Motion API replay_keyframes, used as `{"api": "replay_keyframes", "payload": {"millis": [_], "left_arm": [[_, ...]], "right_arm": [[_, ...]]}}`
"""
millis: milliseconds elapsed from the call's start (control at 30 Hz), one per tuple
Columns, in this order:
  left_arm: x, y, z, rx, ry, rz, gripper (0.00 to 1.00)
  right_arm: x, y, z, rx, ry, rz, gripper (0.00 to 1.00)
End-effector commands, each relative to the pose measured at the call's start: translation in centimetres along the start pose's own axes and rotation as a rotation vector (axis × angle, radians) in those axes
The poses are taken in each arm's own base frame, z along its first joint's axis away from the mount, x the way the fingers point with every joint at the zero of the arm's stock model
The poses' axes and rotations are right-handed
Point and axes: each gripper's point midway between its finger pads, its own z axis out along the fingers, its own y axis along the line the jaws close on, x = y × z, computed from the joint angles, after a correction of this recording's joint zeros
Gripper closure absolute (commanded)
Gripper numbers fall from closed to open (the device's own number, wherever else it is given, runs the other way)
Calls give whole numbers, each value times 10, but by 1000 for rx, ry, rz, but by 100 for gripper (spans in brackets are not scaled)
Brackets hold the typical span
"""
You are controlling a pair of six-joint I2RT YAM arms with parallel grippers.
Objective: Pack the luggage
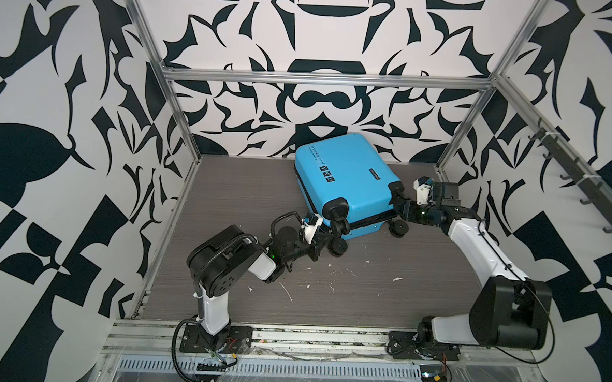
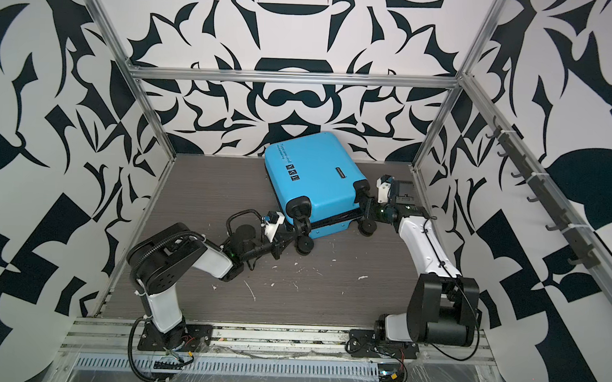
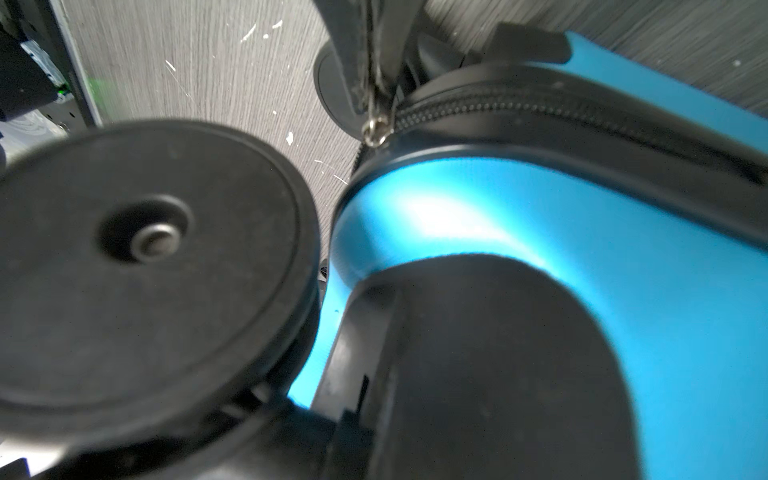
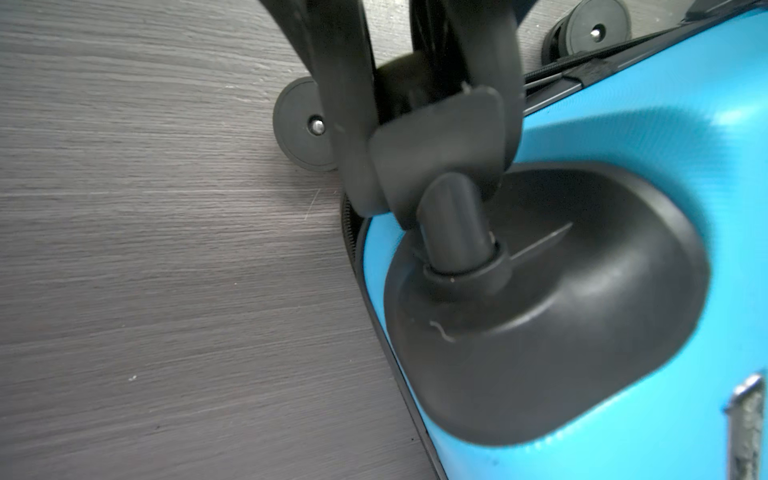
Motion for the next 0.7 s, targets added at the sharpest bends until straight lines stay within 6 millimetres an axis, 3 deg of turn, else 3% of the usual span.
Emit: {"api": "replay_keyframes", "payload": {"millis": [0,500,667], "left_arm": [[-31,-25,-5,59,-118,96,100],[-34,-80,-5,-61,-131,455,100],[-28,-93,2,-55,-110,482,100]], "right_arm": [[-18,22,-11,-69,-93,63,100],[17,54,0,-32,-24,80,100],[24,68,1,-55,-13,75,100]]}}
